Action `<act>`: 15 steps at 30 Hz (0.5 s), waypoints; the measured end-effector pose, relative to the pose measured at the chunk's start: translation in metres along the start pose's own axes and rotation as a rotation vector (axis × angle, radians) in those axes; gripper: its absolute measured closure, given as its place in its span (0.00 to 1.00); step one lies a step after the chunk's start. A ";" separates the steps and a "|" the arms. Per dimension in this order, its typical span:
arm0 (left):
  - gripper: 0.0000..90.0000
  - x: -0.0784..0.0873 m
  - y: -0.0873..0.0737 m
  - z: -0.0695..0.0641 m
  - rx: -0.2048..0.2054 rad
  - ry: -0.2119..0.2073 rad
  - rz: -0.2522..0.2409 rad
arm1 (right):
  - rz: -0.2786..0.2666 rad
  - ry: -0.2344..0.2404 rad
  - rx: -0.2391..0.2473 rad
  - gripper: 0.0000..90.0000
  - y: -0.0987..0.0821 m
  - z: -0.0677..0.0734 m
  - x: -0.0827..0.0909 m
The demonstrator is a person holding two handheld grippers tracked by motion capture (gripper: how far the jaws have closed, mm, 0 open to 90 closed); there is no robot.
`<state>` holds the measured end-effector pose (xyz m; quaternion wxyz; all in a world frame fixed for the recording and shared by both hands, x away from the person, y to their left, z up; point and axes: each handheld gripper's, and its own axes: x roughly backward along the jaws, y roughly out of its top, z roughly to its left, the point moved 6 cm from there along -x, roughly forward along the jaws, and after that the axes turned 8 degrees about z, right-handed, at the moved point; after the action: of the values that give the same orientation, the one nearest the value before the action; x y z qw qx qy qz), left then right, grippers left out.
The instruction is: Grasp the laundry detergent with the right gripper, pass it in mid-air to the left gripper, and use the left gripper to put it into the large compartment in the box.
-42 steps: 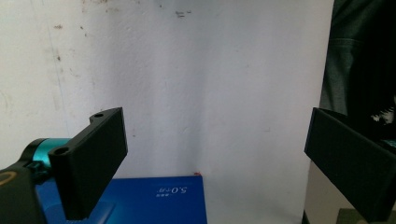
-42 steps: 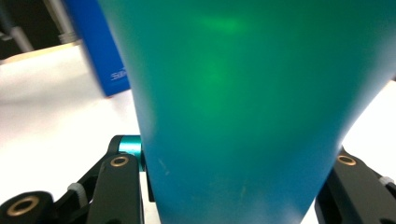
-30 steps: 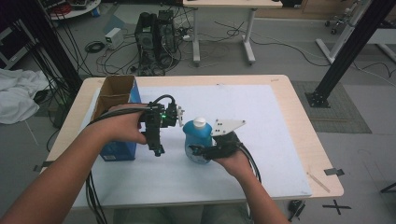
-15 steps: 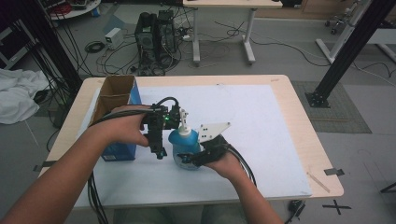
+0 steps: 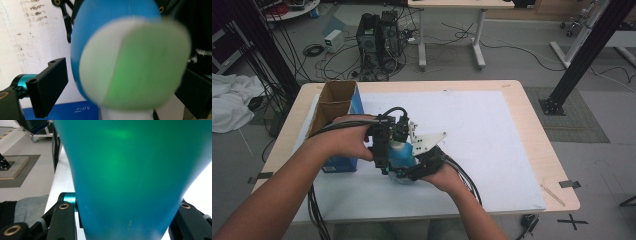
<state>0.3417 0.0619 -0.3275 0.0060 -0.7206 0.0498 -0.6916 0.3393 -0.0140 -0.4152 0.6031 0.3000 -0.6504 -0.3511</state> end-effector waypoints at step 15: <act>0.06 0.004 0.003 -0.010 0.011 0.010 0.013 | -0.052 0.012 0.036 0.52 0.014 0.004 -0.008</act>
<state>0.3321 0.0588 -0.3233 0.0143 -0.7167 0.0506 -0.6954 0.3367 0.0005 -0.4083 0.5923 0.3296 -0.6449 -0.3531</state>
